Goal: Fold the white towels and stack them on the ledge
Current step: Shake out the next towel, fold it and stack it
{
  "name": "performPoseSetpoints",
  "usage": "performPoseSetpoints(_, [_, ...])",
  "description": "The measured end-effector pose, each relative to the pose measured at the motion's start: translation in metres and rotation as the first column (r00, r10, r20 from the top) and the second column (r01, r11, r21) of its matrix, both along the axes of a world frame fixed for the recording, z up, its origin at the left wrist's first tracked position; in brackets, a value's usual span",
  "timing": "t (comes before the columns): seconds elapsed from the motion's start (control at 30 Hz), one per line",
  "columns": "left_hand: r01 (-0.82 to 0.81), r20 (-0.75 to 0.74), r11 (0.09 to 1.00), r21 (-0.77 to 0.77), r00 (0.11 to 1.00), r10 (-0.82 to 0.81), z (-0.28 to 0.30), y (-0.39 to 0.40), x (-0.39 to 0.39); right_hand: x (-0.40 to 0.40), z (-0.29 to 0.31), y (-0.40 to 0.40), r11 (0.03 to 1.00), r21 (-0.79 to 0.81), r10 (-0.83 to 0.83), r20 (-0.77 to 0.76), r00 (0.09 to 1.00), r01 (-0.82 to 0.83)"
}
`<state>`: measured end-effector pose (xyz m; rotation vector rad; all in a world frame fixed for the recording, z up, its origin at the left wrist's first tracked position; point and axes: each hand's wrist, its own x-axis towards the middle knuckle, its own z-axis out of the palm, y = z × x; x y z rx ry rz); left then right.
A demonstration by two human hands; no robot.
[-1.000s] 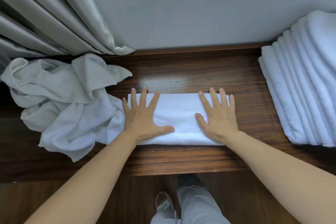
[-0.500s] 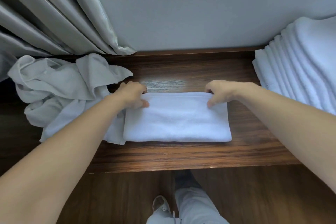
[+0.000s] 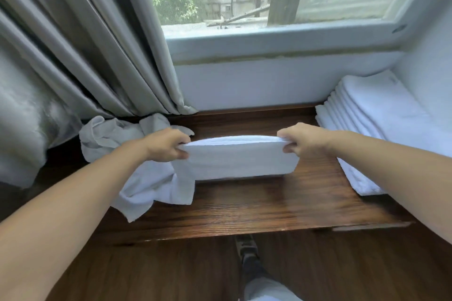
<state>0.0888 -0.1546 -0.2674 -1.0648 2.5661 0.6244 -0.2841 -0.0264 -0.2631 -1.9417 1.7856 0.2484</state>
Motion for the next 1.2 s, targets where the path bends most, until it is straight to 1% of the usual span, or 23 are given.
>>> performPoseSetpoints(0.07, [-0.038, -0.084, 0.999, -0.035, 0.996, 0.035, 0.026, 0.004, 0.006, 0.002, 0.023, 0.004, 0.995, -0.104, -0.012, 0.004, 1.0, 0.012])
performPoseSetpoints(0.17, [-0.168, -0.207, 0.98, -0.104, 0.968, 0.143, 0.062, 0.007, 0.014, 0.003, 0.056, 0.007, 0.977, -0.212, -0.021, -0.033, 0.999, 0.013])
performPoseSetpoints(0.23, [-0.267, -0.311, 0.959, -0.092, 0.923, 0.227, 0.083, 0.006, 0.021, 0.005, 0.08, 0.009, 0.961, -0.275, -0.024, -0.037, 0.999, 0.013])
performPoseSetpoints(0.3, [-0.341, -0.434, 0.939, -0.036, 0.852, 0.293, 0.101, 0.004, 0.027, 0.01, 0.106, 0.011, 0.937, -0.346, -0.047, -0.021, 0.999, 0.037])
performPoseSetpoints(0.37, [-0.41, -0.562, 0.912, 0.035, 0.746, 0.357, 0.118, 0.005, 0.029, 0.018, 0.133, 0.016, 0.898, -0.432, -0.088, 0.006, 0.996, 0.082])
performPoseSetpoints(0.4, [-0.435, -0.623, 0.896, 0.088, 0.678, 0.39, 0.123, 0.005, 0.029, 0.021, 0.143, 0.017, 0.878, -0.464, -0.112, 0.038, 0.993, 0.117])
performPoseSetpoints(0.5, [-0.505, -0.766, 0.827, 0.247, 0.421, 0.486, 0.141, 0.005, 0.024, 0.028, 0.171, 0.022, 0.779, -0.55, -0.208, 0.227, 0.951, 0.301])
performPoseSetpoints(0.53, [-0.494, -0.791, 0.81, 0.317, 0.333, 0.513, 0.147, 0.006, 0.02, 0.028, 0.179, 0.025, 0.731, -0.568, -0.245, 0.298, 0.923, 0.378])
performPoseSetpoints(0.6, [-0.448, -0.81, 0.794, 0.412, 0.219, 0.544, 0.155, 0.009, 0.008, 0.023, 0.189, 0.033, 0.622, -0.57, -0.315, 0.445, 0.838, 0.536])
performPoseSetpoints(0.67, [-0.406, -0.823, 0.802, 0.437, 0.18, 0.539, 0.156, 0.008, -0.009, 0.017, 0.193, 0.044, 0.526, -0.499, -0.372, 0.593, 0.714, 0.689])
performPoseSetpoints(0.7, [-0.388, -0.829, 0.817, 0.426, 0.194, 0.524, 0.156, 0.008, -0.019, 0.012, 0.193, 0.051, 0.485, -0.43, -0.394, 0.67, 0.629, 0.762])
performPoseSetpoints(0.73, [-0.364, -0.833, 0.834, 0.415, 0.218, 0.509, 0.155, 0.007, -0.03, 0.007, 0.193, 0.058, 0.445, -0.335, -0.418, 0.742, 0.524, 0.83])
performPoseSetpoints(0.8, [-0.345, -0.828, 0.857, 0.383, 0.284, 0.484, 0.154, 0.006, -0.056, -0.003, 0.188, 0.072, 0.389, -0.139, -0.428, 0.848, 0.313, 0.911])
performPoseSetpoints(0.83, [-0.336, -0.823, 0.868, 0.365, 0.319, 0.47, 0.152, 0.005, -0.069, -0.008, 0.185, 0.08, 0.36, -0.084, -0.427, 0.871, 0.244, 0.929])
performPoseSetpoints(0.87, [-0.316, -0.822, 0.882, 0.349, 0.349, 0.45, 0.15, 0.005, -0.082, -0.013, 0.18, 0.086, 0.322, -0.065, -0.423, 0.883, 0.205, 0.944])
performPoseSetpoints(0.9, [-0.31, -0.821, 0.897, 0.315, 0.386, 0.421, 0.148, 0.005, -0.097, -0.019, 0.175, 0.093, 0.281, -0.089, -0.412, 0.888, 0.205, 0.955])
performPoseSetpoints(0.97, [-0.319, -0.811, 0.924, 0.212, 0.47, 0.349, 0.142, 0.004, -0.128, -0.03, 0.164, 0.108, 0.196, -0.216, -0.413, 0.867, 0.28, 0.957])
performPoseSetpoints(1.0, [-0.322, -0.806, 0.931, 0.171, 0.497, 0.32, 0.139, 0.004, -0.146, -0.035, 0.157, 0.116, 0.161, -0.276, -0.424, 0.848, 0.319, 0.947])
performPoseSetpoints(1.03, [-0.325, -0.806, 0.935, 0.144, 0.509, 0.301, 0.135, 0.004, -0.163, -0.041, 0.15, 0.124, 0.132, -0.326, -0.44, 0.827, 0.35, 0.936])
performPoseSetpoints(1.1, [-0.326, -0.81, 0.938, 0.117, 0.515, 0.28, 0.124, 0.004, -0.203, -0.054, 0.131, 0.138, 0.085, -0.387, -0.471, 0.796, 0.379, 0.918])
performPoseSetpoints(1.17, [-0.325, -0.81, 0.938, 0.119, 0.515, 0.281, 0.11, 0.005, -0.244, -0.066, 0.109, 0.149, 0.028, -0.423, -0.5, 0.779, 0.379, 0.906])
performPoseSetpoints(1.2, [-0.322, -0.8, 0.939, 0.122, 0.528, 0.285, 0.099, 0.003, -0.264, -0.072, 0.097, 0.155, -0.003, -0.426, -0.524, 0.771, 0.362, 0.905])
